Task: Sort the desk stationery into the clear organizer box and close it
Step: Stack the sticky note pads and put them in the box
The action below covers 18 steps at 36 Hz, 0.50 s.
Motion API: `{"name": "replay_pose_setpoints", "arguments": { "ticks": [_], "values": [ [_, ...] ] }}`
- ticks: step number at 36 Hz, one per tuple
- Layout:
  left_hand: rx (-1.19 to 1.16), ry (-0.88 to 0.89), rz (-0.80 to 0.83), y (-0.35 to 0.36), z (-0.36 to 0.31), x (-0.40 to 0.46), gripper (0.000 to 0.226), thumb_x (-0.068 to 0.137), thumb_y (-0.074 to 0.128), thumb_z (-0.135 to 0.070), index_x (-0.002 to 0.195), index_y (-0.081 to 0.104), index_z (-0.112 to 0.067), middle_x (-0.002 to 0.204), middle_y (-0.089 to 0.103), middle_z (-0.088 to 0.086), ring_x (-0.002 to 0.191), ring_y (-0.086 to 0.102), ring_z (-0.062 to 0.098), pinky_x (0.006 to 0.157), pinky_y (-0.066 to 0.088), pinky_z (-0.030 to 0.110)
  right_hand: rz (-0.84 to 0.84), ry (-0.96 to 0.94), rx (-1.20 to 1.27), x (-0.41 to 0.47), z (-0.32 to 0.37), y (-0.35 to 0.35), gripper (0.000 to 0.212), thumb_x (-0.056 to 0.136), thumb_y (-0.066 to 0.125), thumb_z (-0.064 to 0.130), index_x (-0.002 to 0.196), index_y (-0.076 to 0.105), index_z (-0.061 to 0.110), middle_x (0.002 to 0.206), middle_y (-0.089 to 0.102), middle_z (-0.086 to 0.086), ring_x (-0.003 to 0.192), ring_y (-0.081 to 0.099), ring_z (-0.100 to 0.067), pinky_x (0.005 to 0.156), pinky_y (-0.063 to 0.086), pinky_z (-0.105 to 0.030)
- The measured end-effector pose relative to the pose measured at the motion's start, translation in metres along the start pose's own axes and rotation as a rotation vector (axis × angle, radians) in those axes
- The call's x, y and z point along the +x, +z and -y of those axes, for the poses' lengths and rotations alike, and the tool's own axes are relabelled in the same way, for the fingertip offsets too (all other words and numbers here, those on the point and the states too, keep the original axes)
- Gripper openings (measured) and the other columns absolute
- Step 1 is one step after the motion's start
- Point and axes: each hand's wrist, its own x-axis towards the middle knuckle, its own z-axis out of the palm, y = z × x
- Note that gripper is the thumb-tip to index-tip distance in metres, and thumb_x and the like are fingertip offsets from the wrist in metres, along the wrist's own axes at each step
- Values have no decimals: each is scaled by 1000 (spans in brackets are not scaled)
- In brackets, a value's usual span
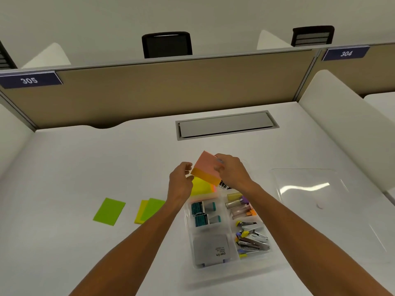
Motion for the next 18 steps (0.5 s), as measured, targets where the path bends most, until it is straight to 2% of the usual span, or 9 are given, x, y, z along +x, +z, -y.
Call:
{"name": "replay_pose_setpoints", "arguments": {
  "ticks": [2,3,6,9,11,14,18],
  "values": [
    [-5,-4,-31,-3,1,-1,45,88,59,10,125,57,-15,122,61,0,102,55,9,64,41,2,26,-17,-56,6,1,4,25,98,58,15,122,63,17,115,70,-8,91,67,-26,79,56,-37],
    [-8,-7,-53,-5,2,-2,44,89,57,10,125,56,-15,122,61,0,101,56,10,63,39,3,43,-28,-83,9,2,6,25,98,59,15,122,63,18,114,70,-8,89,67,-26,78,56,-37],
    [-41,-21,-118,-11,4,-5,38,93,53,7,122,57,-16,118,62,-1,97,60,12,72,42,9,102,-64,-161,16,4,12,24,98,58,15,121,62,20,111,70,-6,84,65,-25,77,57,-39],
    [-100,-48,-168,-17,6,-9,34,93,52,6,118,58,-16,113,65,2,98,66,18,86,54,25,146,-107,-259,21,6,18,27,98,57,14,123,60,21,113,70,-7,88,66,-28,79,58,-42],
    [-112,-60,-186,-21,7,-11,32,93,53,6,118,59,-14,114,65,4,99,66,21,92,55,33,175,-135,-317,24,8,22,27,97,55,10,123,60,19,114,69,-8,90,66,-29,80,58,-43],
    [-125,-64,-198,-27,12,-11,30,94,52,4,118,59,-13,112,66,4,98,66,21,91,56,36,240,-155,-373,29,12,26,28,95,54,5,119,61,16,111,69,-8,89,65,-28,79,57,-43],
    [-127,-52,-216,-32,17,-12,27,95,52,1,117,60,-13,108,66,2,97,65,19,87,56,36,332,-188,-485,31,16,31,23,92,51,0,108,62,13,104,68,-8,84,61,-26,66,50,-35]
  ]
}}
